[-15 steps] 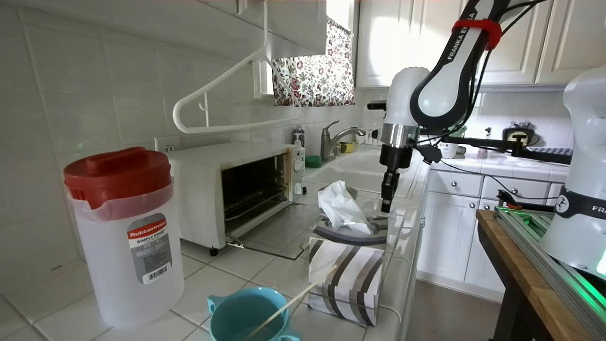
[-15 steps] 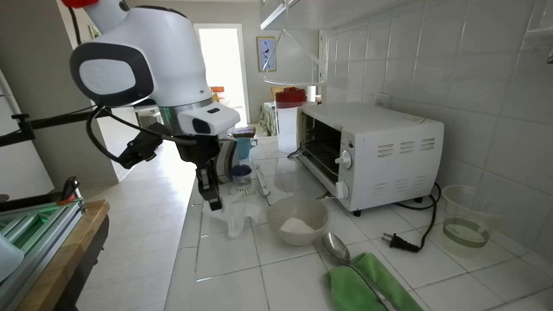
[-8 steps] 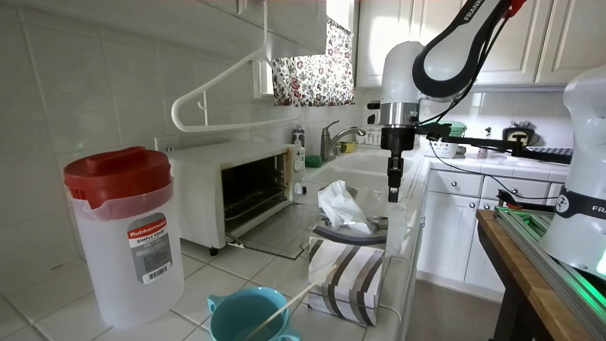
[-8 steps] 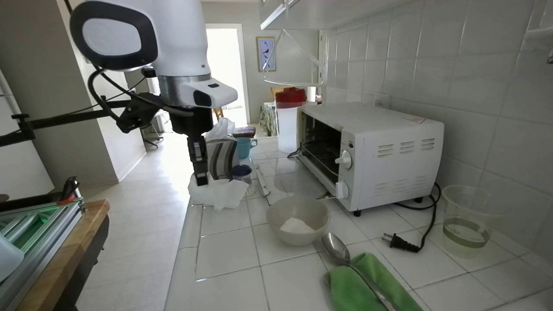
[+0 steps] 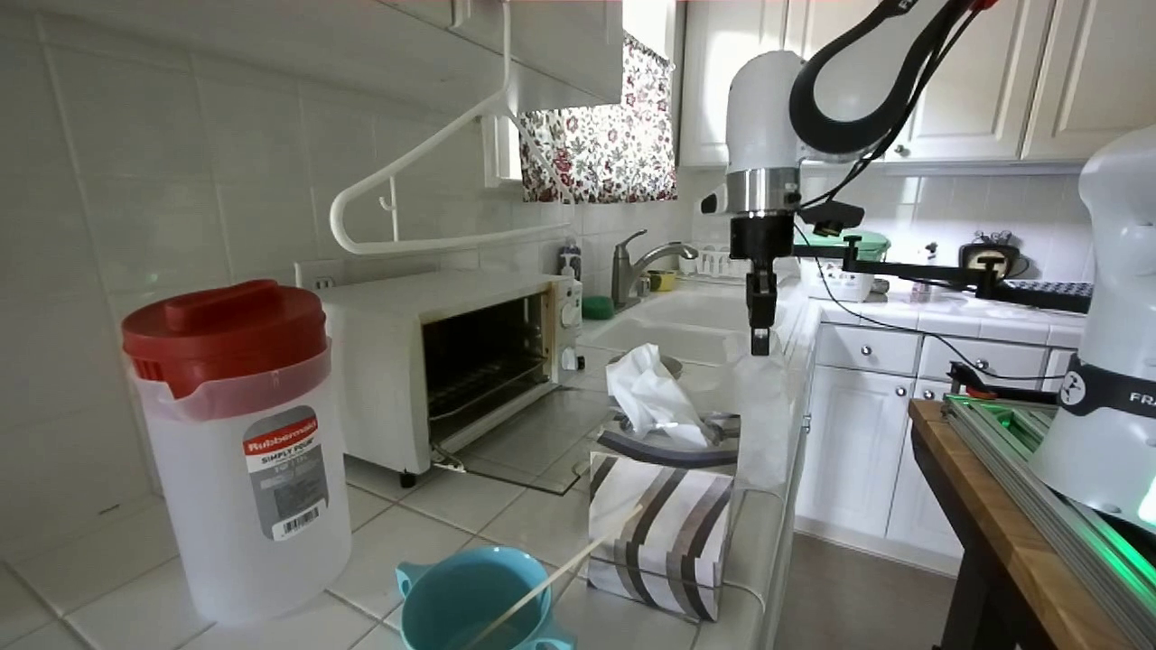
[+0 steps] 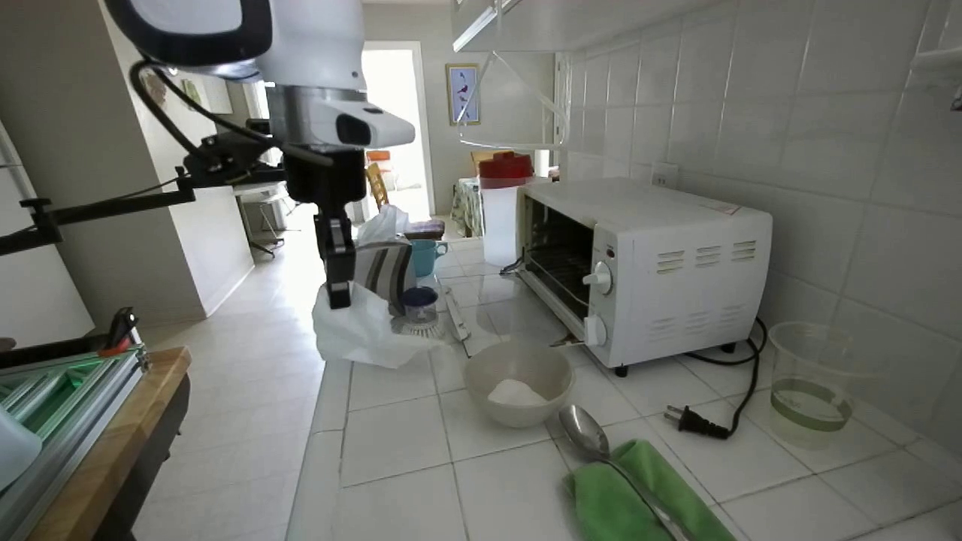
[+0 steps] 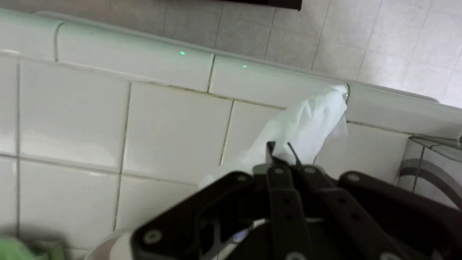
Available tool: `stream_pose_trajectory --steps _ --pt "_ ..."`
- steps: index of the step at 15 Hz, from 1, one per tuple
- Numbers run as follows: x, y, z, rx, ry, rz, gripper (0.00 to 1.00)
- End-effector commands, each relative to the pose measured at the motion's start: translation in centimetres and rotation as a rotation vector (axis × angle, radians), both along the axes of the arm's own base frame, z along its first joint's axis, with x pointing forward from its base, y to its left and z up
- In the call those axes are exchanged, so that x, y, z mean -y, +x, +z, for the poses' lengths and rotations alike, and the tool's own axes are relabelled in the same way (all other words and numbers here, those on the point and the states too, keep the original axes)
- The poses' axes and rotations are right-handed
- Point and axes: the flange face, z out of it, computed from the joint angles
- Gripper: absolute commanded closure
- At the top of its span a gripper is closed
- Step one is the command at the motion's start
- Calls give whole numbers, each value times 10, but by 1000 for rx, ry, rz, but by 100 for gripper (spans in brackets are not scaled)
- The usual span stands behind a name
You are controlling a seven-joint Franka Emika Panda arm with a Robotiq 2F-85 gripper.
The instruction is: Use the paper towel to clean the top of the grill
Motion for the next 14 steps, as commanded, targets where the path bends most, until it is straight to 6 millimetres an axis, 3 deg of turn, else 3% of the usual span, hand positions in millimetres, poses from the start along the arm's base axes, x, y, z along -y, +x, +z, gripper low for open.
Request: stream_pose_trajectory --steps 1,4,7,14 --pt "18 -10 55 76 -66 13 100" --pt "33 -16 99 158 -113 0 100" --pt "46 -21 120 235 -140 -54 100" --pt "102 -14 109 488 -147 -284 100"
